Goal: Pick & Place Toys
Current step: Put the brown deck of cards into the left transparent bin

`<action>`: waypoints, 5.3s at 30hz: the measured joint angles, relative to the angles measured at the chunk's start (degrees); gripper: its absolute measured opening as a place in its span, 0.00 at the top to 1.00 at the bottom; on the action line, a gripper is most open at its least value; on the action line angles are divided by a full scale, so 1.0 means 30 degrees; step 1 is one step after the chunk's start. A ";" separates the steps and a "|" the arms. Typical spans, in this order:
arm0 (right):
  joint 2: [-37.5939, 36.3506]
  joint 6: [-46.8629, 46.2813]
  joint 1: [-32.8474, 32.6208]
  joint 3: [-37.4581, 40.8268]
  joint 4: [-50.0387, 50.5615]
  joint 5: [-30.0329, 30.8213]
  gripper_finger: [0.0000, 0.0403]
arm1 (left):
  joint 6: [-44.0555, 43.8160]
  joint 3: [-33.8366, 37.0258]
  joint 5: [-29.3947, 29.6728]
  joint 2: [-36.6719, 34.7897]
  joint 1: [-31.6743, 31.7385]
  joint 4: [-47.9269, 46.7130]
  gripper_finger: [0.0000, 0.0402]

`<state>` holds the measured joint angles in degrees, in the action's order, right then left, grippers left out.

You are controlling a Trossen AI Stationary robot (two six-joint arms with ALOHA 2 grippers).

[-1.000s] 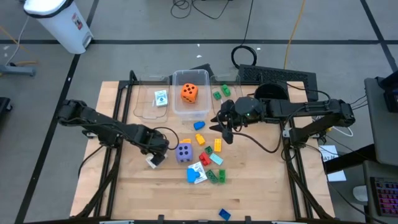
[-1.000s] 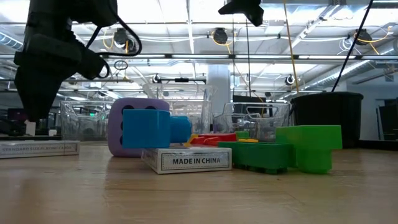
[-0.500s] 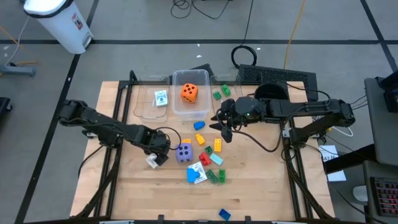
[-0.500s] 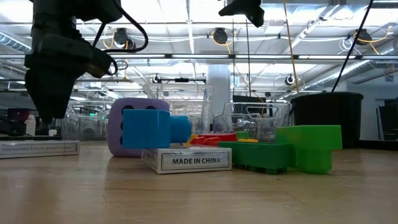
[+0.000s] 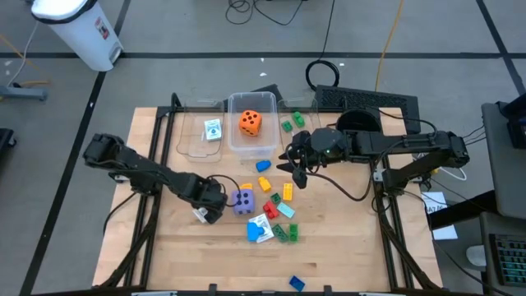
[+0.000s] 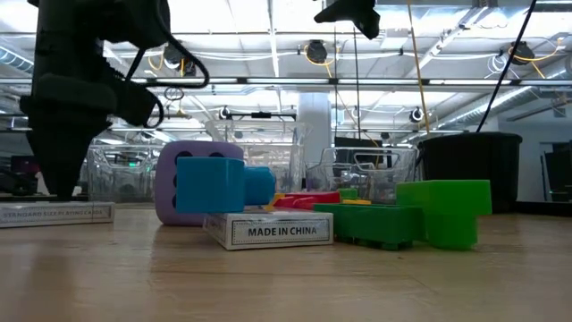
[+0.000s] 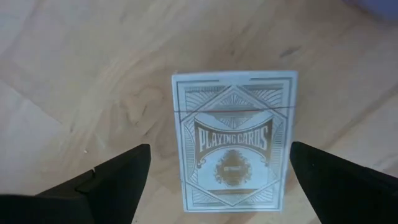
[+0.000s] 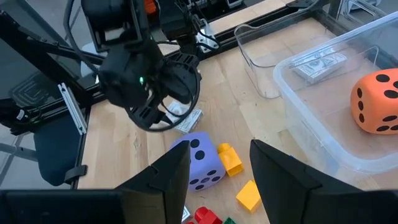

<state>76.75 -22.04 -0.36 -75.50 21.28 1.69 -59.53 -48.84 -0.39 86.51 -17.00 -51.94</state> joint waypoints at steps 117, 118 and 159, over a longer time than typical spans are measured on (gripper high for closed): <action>0.0000 -0.0627 0.1326 0.0006 0.2375 -0.0092 0.60 | 0.6679 -1.2473 0.2493 0.1649 2.0607 -0.7192 0.24; 0.0000 -0.0820 0.1326 0.0006 0.2429 -0.0094 0.60 | 0.6855 -1.2473 0.2508 0.1907 2.0654 -0.7192 0.25; -0.0010 -0.0926 0.1384 0.0006 0.2572 0.0999 0.60 | 0.6862 -0.7031 0.0052 0.3894 2.2107 -0.0731 0.17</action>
<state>76.72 -24.82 3.79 -75.48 28.99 4.69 -38.94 -69.93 -0.23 98.19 49.32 -54.13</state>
